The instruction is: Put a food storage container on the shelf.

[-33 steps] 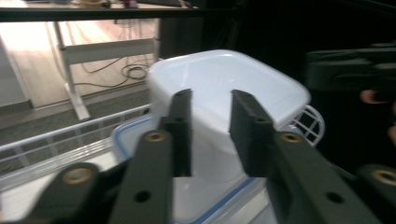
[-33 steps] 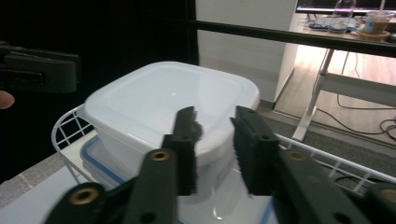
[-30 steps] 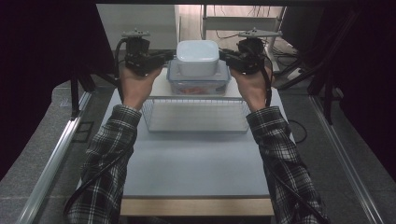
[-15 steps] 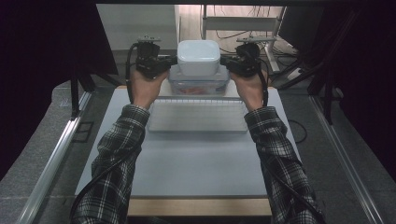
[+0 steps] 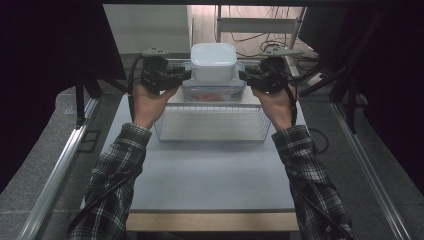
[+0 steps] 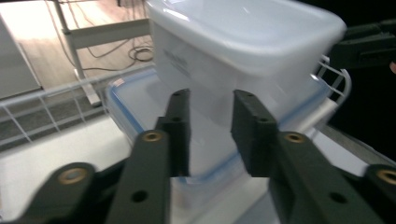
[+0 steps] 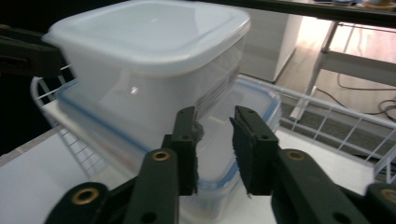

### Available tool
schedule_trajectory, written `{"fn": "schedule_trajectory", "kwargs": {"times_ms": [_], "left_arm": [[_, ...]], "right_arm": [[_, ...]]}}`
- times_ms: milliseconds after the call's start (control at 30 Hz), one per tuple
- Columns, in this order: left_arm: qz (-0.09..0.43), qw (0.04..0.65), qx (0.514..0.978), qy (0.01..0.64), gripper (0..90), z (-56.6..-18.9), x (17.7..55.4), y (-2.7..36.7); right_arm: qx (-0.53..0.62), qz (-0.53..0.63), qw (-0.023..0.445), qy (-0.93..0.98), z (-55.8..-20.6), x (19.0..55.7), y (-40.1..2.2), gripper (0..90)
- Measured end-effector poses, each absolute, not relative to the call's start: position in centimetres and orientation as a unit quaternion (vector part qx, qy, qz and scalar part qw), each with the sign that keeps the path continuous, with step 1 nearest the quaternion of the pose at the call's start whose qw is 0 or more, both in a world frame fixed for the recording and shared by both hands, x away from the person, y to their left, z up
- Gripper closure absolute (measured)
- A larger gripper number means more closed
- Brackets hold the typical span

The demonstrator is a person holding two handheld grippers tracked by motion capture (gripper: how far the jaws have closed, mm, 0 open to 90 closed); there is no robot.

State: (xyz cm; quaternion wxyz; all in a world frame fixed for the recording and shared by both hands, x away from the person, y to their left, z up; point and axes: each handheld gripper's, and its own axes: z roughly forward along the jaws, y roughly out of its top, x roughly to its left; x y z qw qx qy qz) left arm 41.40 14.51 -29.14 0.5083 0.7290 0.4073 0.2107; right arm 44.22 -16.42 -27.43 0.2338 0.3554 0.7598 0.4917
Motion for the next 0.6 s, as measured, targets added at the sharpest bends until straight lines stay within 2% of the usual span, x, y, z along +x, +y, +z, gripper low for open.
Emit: {"fn": "schedule_trajectory", "kwargs": {"times_ms": [400,600], "left_arm": [[0.200,0.512,0.741,0.384,31.8,-32.5,36.7,14.9],[0.192,0.509,0.750,0.377,20.4,-35.0,34.5,14.7]], "right_arm": [[0.310,0.504,0.200,0.781,-30.1,39.6,-16.9,41.3],[0.297,0.502,0.184,0.791,-32.4,37.6,-17.4,30.1]]}}
